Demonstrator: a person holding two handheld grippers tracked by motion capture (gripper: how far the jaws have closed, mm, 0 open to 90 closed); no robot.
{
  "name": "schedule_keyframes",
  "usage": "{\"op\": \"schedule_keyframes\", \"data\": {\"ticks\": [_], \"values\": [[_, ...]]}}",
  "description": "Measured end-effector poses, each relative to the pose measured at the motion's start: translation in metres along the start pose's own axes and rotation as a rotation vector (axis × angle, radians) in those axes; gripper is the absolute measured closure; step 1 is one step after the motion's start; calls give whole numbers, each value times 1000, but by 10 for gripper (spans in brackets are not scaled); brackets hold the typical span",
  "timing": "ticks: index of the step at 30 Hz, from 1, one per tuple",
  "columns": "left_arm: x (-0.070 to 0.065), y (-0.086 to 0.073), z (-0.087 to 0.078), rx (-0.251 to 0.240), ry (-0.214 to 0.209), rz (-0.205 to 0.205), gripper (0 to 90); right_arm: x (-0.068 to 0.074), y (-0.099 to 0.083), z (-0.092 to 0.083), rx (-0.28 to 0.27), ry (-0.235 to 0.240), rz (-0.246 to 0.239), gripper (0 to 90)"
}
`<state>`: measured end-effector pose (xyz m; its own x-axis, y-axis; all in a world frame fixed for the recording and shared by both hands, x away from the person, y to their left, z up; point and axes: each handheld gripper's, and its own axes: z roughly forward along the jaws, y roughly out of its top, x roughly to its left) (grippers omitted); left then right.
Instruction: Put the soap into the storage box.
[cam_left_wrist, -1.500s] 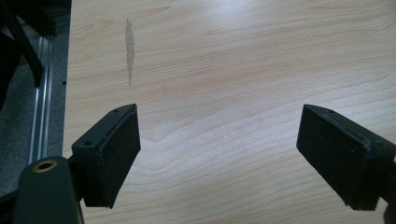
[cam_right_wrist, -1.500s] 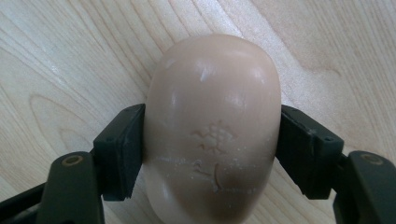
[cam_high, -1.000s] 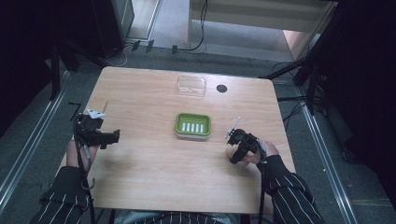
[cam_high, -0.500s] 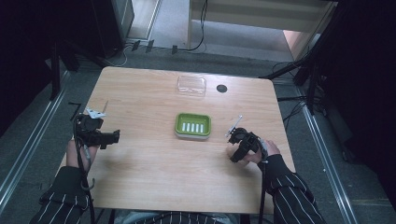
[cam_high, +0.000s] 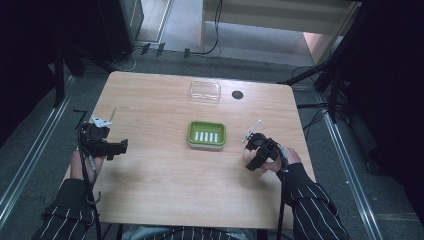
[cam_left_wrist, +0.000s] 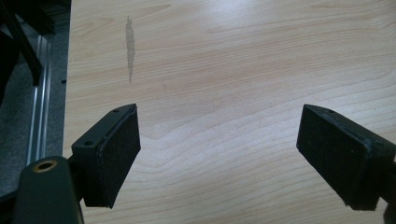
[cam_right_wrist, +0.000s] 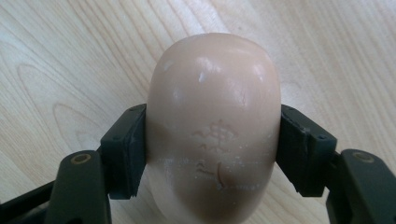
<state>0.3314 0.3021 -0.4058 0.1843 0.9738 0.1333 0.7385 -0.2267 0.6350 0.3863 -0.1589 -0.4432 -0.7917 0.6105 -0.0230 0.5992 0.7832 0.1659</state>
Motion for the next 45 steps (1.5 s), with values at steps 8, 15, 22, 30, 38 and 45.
{"op": "schedule_keyframes", "data": {"ticks": [8, 15, 22, 30, 38, 45], "values": [[0, 0, 0, 0, 2, -2, 143, -7, 5, -13, -53, -10, 5, 331], [0, 0, 0, 4, 1, 6, 143, -9, 8, -18, -66, -11, 9, 331], [0, 0, 0, 3, 0, 6, 143, -11, 11, -21, -78, -19, 7, 331], [0, 0, 0, 4, 1, 7, 143, -11, 17, -25, -97, -27, -1, 331], [-1, 0, 0, 5, 0, 7, 143, -13, 22, -30, -115, -30, -1, 332], [-1, 0, 0, 4, -1, 6, 143, -14, 28, -32, -128, -31, -6, 332]]}}
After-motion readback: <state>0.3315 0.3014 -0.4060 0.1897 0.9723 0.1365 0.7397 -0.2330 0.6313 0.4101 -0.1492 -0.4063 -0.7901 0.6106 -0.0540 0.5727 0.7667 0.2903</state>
